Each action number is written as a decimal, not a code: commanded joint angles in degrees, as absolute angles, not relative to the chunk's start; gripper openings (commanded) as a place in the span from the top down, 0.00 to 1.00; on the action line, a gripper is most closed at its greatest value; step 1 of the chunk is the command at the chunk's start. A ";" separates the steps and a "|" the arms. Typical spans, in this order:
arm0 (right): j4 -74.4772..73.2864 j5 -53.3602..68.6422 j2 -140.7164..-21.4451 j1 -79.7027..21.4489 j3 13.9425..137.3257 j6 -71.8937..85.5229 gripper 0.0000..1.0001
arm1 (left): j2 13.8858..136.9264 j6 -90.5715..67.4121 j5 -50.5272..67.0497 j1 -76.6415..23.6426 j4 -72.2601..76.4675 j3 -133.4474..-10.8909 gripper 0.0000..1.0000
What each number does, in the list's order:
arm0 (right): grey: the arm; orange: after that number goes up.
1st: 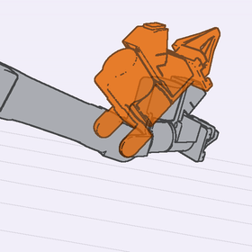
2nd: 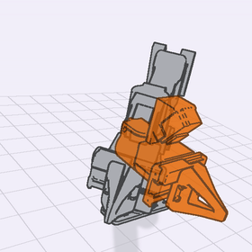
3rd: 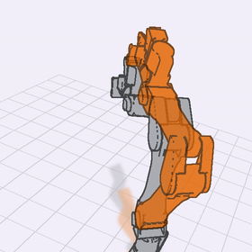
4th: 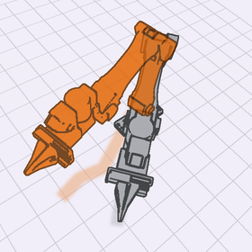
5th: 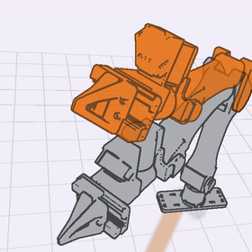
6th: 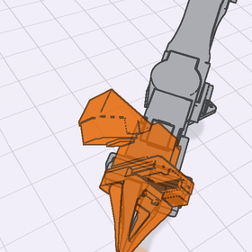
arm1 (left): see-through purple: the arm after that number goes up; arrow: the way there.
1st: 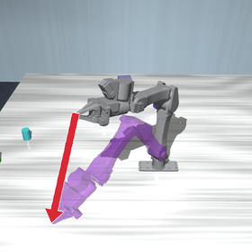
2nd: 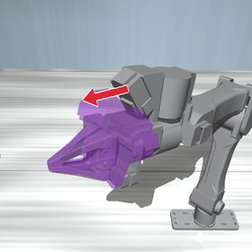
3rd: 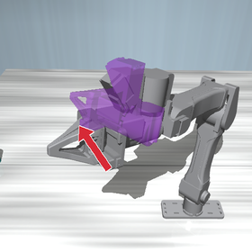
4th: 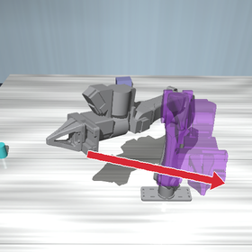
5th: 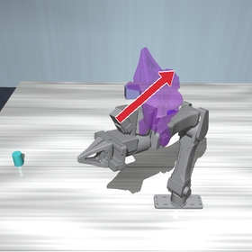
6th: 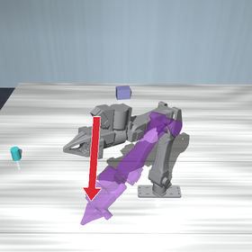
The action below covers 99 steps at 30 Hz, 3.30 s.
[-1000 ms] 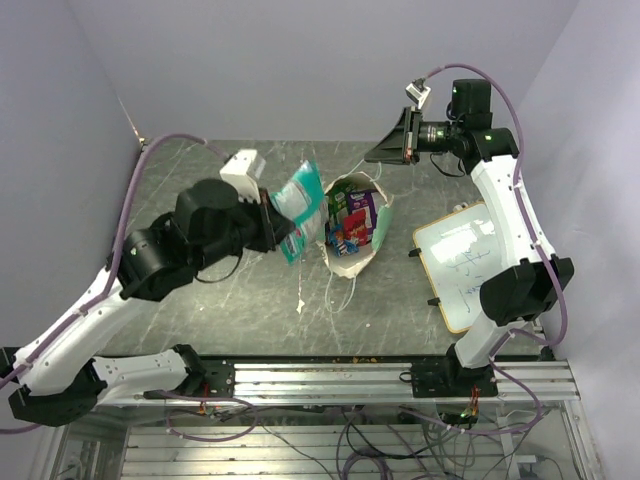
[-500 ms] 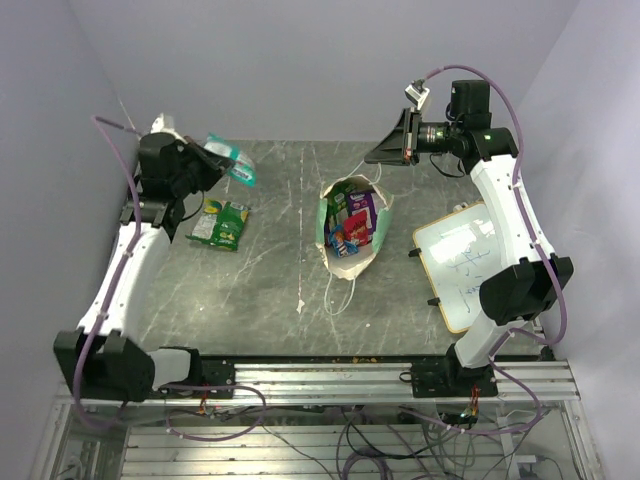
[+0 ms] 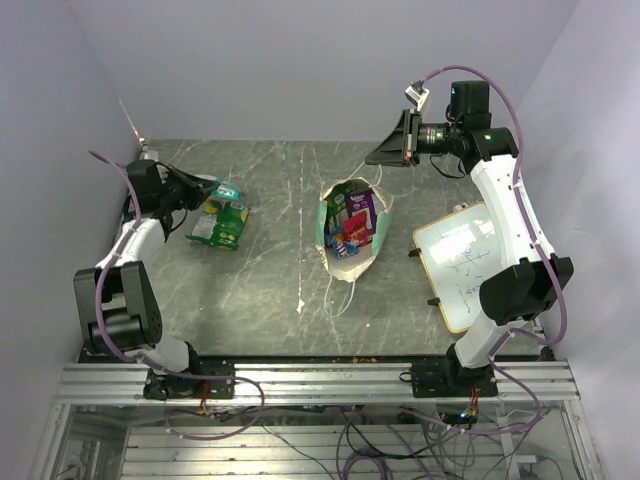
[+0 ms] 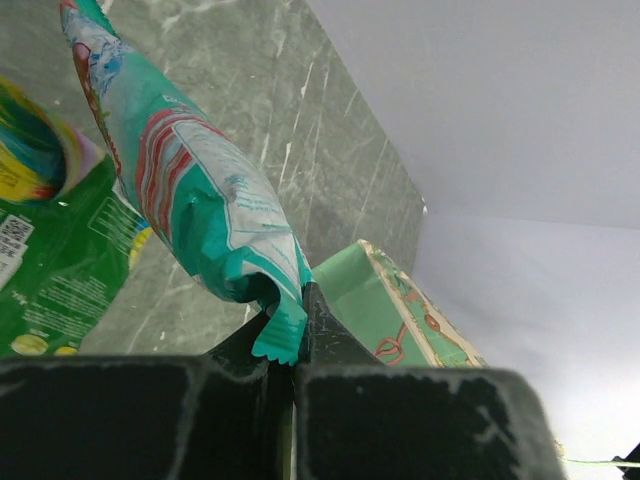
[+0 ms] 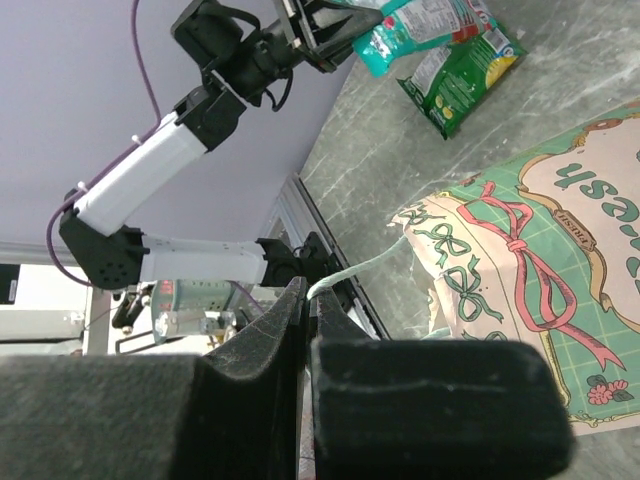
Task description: Take the snacks out of the paper bag
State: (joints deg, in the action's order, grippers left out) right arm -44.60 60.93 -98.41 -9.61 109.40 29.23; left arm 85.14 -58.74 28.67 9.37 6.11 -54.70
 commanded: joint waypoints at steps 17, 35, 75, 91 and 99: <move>-45.09 60.56 -98.44 -9.58 110.31 27.86 1.00 | 92.64 -57.06 30.87 12.25 13.96 -49.19 0.93; -45.03 60.47 -98.62 -9.62 110.18 27.86 1.00 | 94.91 -61.90 29.91 15.30 22.17 -37.25 0.93; -45.00 60.39 -98.52 -9.62 109.77 27.72 1.00 | 89.89 -62.09 24.78 18.77 15.34 -34.30 0.52; -47.41 58.41 -97.47 -9.73 109.81 26.09 1.00 | 66.26 -53.78 20.48 15.17 -17.06 -35.69 0.38; -47.24 57.26 -95.96 -9.97 107.94 25.22 1.00 | 48.46 -57.31 19.95 -3.32 -24.03 -41.38 0.22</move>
State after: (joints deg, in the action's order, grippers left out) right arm -47.00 58.37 -98.08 -9.61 108.49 26.68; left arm 55.13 -56.16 19.57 2.76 -19.00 -36.60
